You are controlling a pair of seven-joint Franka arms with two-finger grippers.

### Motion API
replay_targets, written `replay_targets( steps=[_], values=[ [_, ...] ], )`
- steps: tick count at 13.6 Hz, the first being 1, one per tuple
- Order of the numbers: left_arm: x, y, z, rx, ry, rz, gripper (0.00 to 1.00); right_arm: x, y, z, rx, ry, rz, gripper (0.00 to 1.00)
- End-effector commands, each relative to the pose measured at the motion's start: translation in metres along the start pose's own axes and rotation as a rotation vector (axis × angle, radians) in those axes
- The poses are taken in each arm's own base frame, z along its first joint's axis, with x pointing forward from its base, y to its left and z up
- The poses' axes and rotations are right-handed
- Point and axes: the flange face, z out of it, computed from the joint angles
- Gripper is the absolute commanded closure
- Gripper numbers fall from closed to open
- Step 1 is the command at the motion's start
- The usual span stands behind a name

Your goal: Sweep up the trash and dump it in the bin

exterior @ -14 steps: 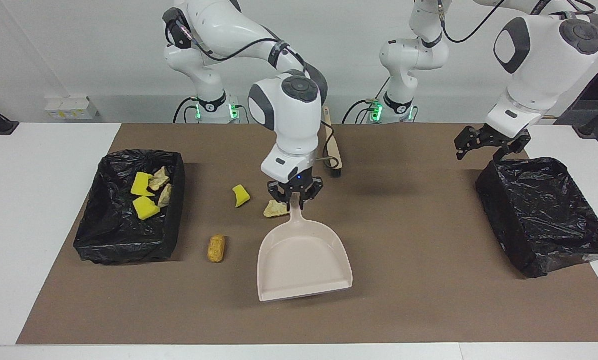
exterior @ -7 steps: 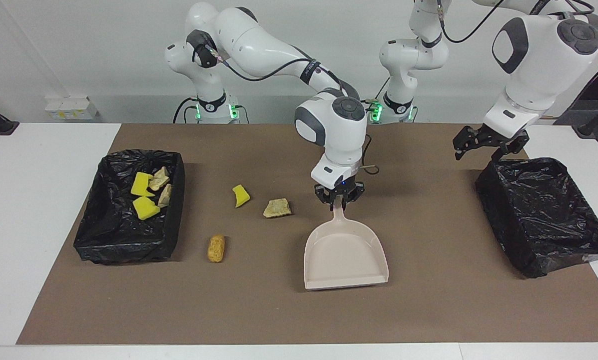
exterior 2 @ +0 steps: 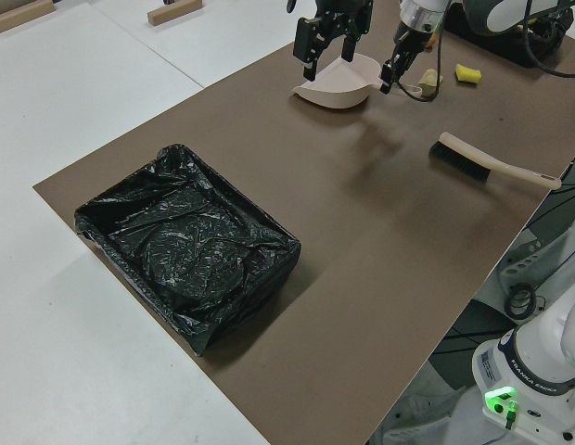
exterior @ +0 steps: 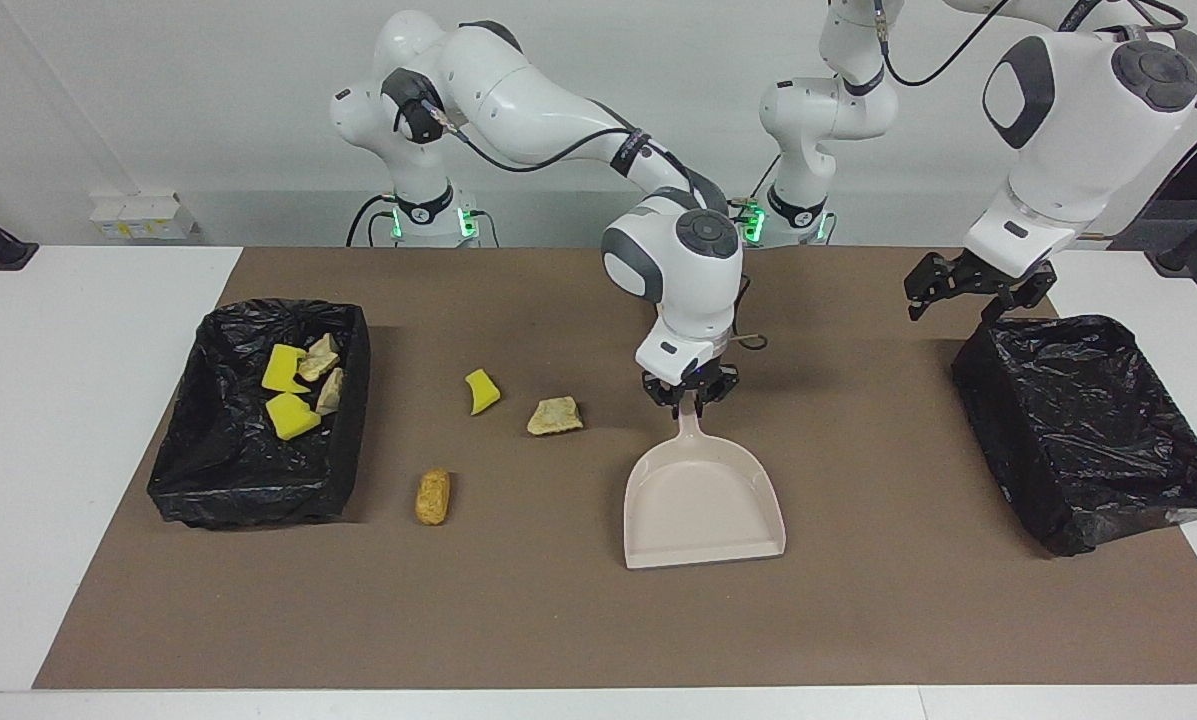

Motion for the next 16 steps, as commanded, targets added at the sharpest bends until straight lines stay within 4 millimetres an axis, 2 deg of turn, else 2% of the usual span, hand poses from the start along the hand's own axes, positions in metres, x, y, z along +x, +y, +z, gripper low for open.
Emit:
replay_targets(
  steps=[1, 4, 6, 7, 8, 10, 12, 14, 15, 16],
  values=[
    [-0.001, 0.0, 0.001, 0.008, -0.004, 0.011, 0.0, 0.001, -0.002, 0.002, 0.029, -0.013, 0.037, 0.9],
    [-0.002, -0.001, 0.001, 0.008, -0.004, 0.01, 0.0, 0.001, -0.001, 0.003, 0.024, -0.012, 0.037, 0.69],
    [-0.001, 0.0, 0.001, 0.008, -0.001, 0.011, 0.0, 0.003, -0.001, 0.001, 0.024, 0.004, 0.032, 0.43],
    [0.001, 0.0, 0.001, 0.007, 0.006, 0.011, 0.0, 0.007, 0.002, -0.006, 0.03, 0.023, 0.023, 0.08],
    [0.003, 0.001, 0.005, 0.007, 0.003, 0.012, 0.0, 0.012, 0.007, -0.019, 0.039, 0.04, 0.023, 0.0],
    [0.011, 0.003, 0.011, 0.005, 0.018, 0.015, 0.0, 0.016, 0.013, -0.043, 0.051, 0.07, 0.032, 0.0],
    [0.024, 0.008, 0.028, 0.003, 0.021, 0.022, 0.0, 0.034, 0.041, -0.082, 0.088, 0.104, 0.089, 0.0],
    [0.039, 0.029, 0.05, 0.003, 0.047, 0.052, 0.0, 0.062, 0.112, -0.128, 0.082, 0.149, 0.179, 0.0],
    [0.044, 0.042, 0.063, 0.003, 0.052, 0.07, 0.0, 0.062, 0.142, -0.153, 0.076, 0.173, 0.211, 0.0],
    [0.051, 0.058, 0.08, 0.005, 0.05, 0.092, 0.0, 0.062, 0.167, -0.168, 0.065, 0.186, 0.242, 0.0]
  ],
)
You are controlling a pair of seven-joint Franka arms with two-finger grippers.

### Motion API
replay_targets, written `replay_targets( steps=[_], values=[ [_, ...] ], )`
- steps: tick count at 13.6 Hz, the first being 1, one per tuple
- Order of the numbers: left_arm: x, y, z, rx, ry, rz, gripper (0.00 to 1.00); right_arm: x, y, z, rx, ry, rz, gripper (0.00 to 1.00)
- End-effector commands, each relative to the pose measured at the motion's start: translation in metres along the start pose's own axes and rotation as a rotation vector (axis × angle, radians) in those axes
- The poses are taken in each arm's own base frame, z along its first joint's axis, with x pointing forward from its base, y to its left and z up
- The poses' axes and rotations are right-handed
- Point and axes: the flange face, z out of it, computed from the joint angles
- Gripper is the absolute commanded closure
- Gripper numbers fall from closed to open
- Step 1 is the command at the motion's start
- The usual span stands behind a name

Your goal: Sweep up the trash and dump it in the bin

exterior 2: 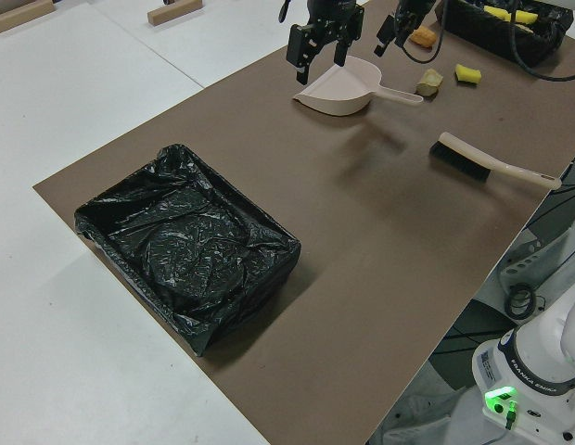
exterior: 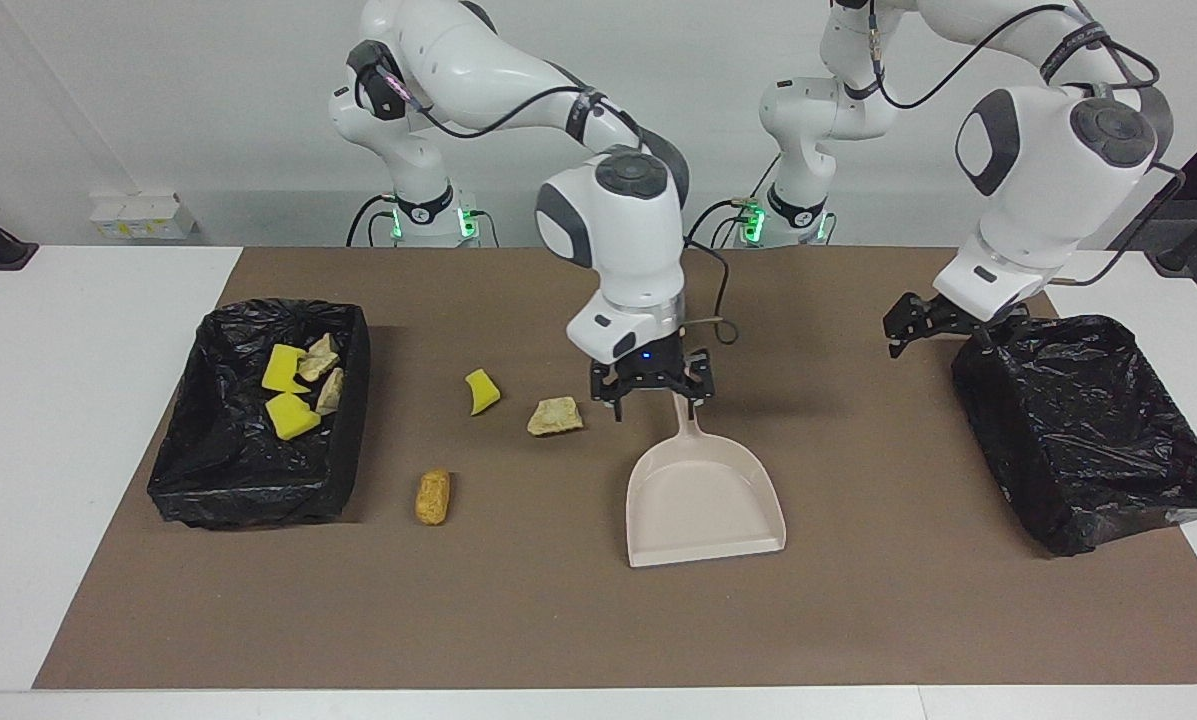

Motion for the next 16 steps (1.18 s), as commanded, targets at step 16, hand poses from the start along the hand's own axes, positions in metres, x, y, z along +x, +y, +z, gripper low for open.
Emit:
replay_targets(
  steps=[16],
  values=[
    [-0.003, 0.275, 0.166, -0.021, 0.066, -0.172, 0.11, -0.021, 0.244, -0.195, -0.139, -0.199, -0.118, 0.0]
  ],
)
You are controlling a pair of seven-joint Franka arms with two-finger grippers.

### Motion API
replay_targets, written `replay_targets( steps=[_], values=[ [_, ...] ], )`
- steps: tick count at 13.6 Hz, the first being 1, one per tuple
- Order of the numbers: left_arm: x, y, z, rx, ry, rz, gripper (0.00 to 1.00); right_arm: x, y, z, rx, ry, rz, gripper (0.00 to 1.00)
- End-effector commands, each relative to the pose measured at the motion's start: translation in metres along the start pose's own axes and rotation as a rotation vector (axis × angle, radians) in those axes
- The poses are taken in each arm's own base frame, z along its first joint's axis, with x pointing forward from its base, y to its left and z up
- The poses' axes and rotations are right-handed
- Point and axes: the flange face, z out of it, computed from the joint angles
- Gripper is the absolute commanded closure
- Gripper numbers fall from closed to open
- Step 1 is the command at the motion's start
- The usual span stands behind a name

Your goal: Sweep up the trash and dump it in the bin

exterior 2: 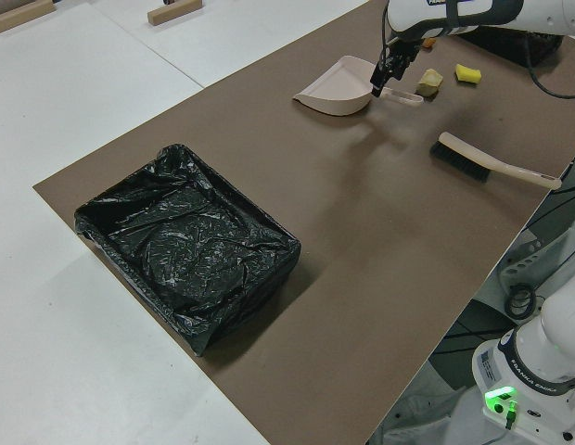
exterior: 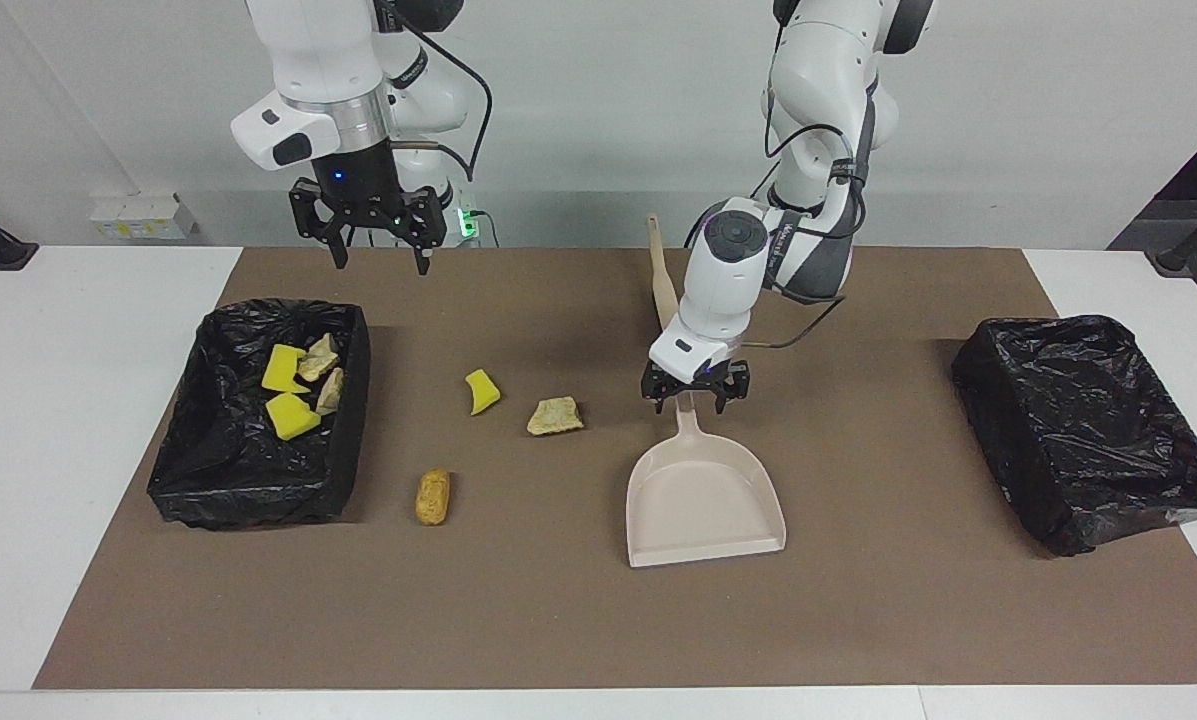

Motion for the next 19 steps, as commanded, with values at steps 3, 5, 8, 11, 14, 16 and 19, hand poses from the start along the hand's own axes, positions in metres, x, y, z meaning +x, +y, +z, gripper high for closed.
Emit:
replay_targets(
  steps=[3, 5, 8, 11, 14, 16, 19],
  values=[
    [0.002, -0.004, 0.001, 0.01, 0.001, -0.018, 0.16, -0.038, 0.012, 0.01, 0.003, -0.044, -0.033, 0.0],
    [-0.002, -0.003, 0.0, 0.024, -0.026, -0.014, 0.23, -0.049, 0.013, 0.01, -0.004, -0.047, -0.034, 0.0],
    [-0.004, -0.004, 0.001, 0.034, -0.043, -0.014, 0.37, -0.048, 0.013, 0.009, -0.004, -0.044, -0.036, 0.0],
    [-0.006, -0.005, -0.004, 0.039, -0.053, -0.014, 0.38, -0.034, 0.01, 0.004, 0.019, -0.028, -0.034, 0.0],
    [-0.006, -0.006, -0.014, 0.04, -0.059, -0.016, 0.5, -0.022, 0.012, -0.004, 0.027, -0.019, -0.029, 0.0],
    [-0.007, -0.003, -0.016, 0.039, -0.058, -0.012, 0.88, -0.019, 0.015, -0.01, 0.021, -0.011, -0.027, 0.0],
    [-0.001, -0.012, -0.015, 0.04, -0.046, 0.034, 1.0, -0.015, 0.015, -0.011, 0.022, -0.006, -0.027, 0.0]
  ],
)
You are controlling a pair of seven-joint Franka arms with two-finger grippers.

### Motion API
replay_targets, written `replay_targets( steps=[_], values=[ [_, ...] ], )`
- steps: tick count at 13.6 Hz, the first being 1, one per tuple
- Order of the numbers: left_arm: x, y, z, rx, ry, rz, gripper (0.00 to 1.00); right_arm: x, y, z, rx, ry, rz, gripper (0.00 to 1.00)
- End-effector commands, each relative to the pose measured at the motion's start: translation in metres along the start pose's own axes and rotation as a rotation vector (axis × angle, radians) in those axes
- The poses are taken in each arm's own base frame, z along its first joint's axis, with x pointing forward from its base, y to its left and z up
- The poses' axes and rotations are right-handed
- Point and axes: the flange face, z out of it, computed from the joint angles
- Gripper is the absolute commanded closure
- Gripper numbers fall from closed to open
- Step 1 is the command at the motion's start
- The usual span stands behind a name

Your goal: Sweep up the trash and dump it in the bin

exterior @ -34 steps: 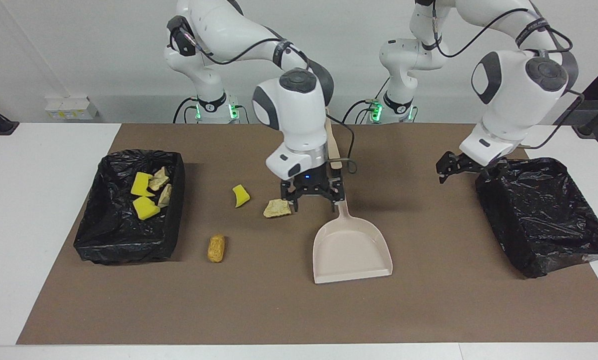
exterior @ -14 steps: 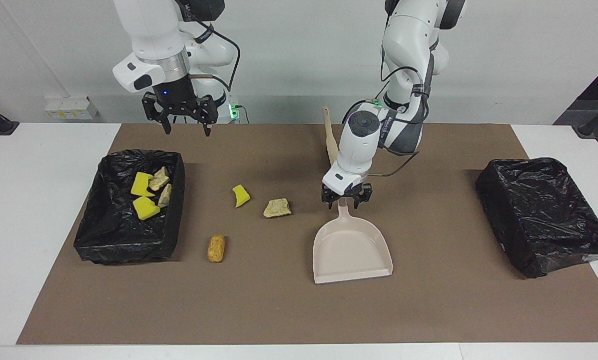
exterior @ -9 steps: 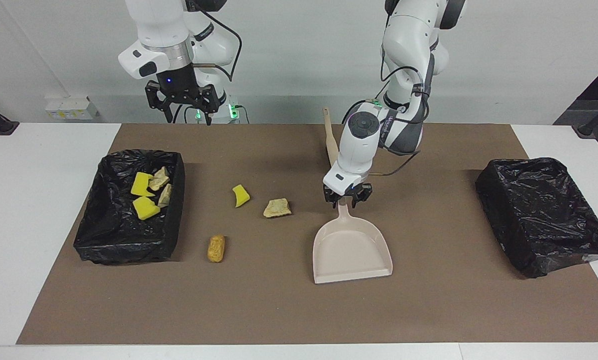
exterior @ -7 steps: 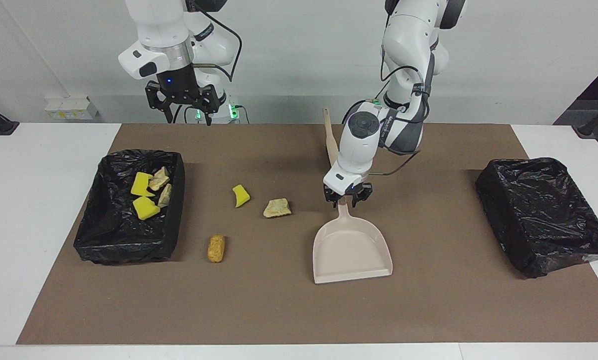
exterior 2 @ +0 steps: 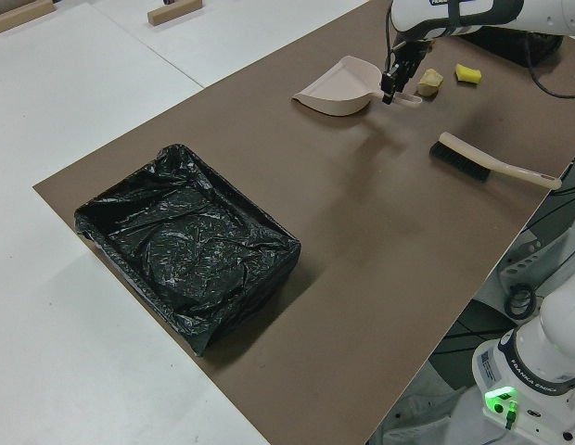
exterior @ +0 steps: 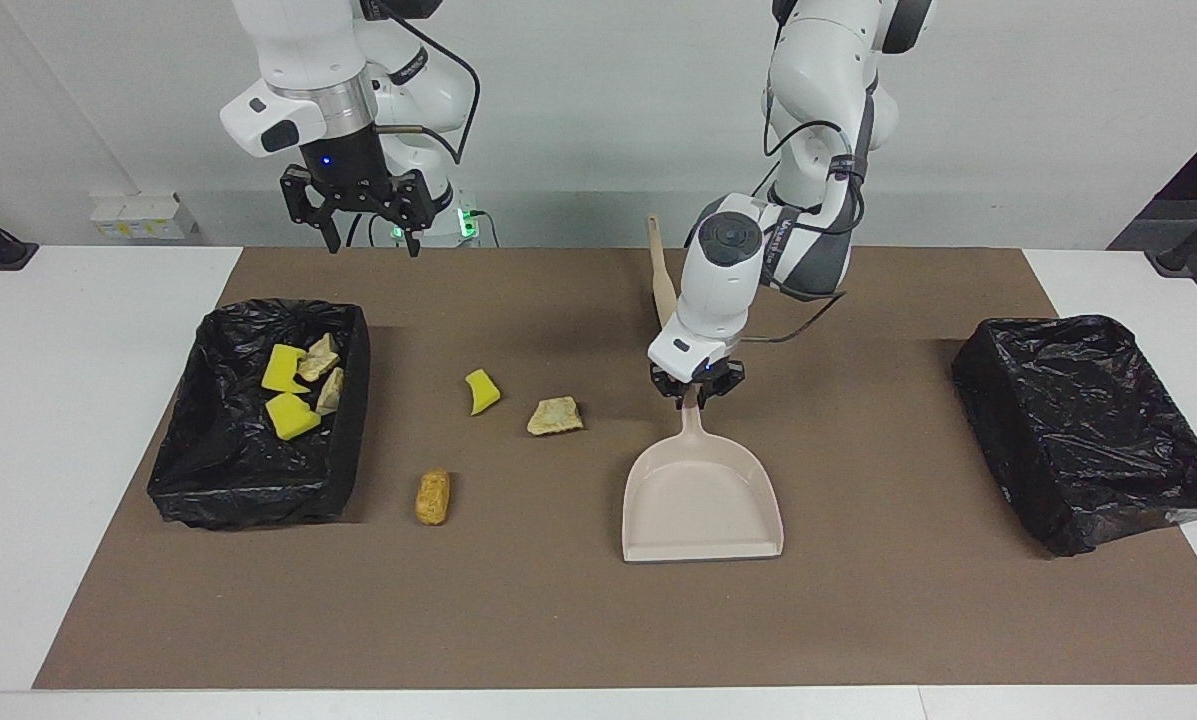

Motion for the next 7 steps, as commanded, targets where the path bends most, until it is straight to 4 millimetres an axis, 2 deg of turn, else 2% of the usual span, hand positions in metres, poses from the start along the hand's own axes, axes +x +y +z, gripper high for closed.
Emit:
replay_targets(
  steps=[1, 2, 3, 5, 7],
  values=[
    [0.004, -0.011, -0.005, 0.016, 0.001, 0.136, 1.0, 0.006, 0.002, -0.001, 0.016, -0.012, -0.025, 0.0],
    [0.01, -0.024, -0.005, 0.016, -0.003, 0.245, 1.0, 0.006, 0.001, 0.0, 0.017, -0.014, -0.027, 0.0],
    [0.019, -0.042, -0.008, 0.012, -0.011, 0.255, 1.0, 0.005, 0.001, 0.0, 0.023, -0.015, -0.027, 0.0],
    [0.038, -0.076, -0.027, 0.007, 0.011, 0.23, 1.0, 0.005, -0.001, 0.001, 0.025, -0.019, -0.03, 0.0],
    [0.056, -0.116, -0.047, 0.008, 0.015, 0.28, 1.0, -0.001, -0.008, 0.0, 0.023, -0.026, -0.044, 0.0]
  ],
)
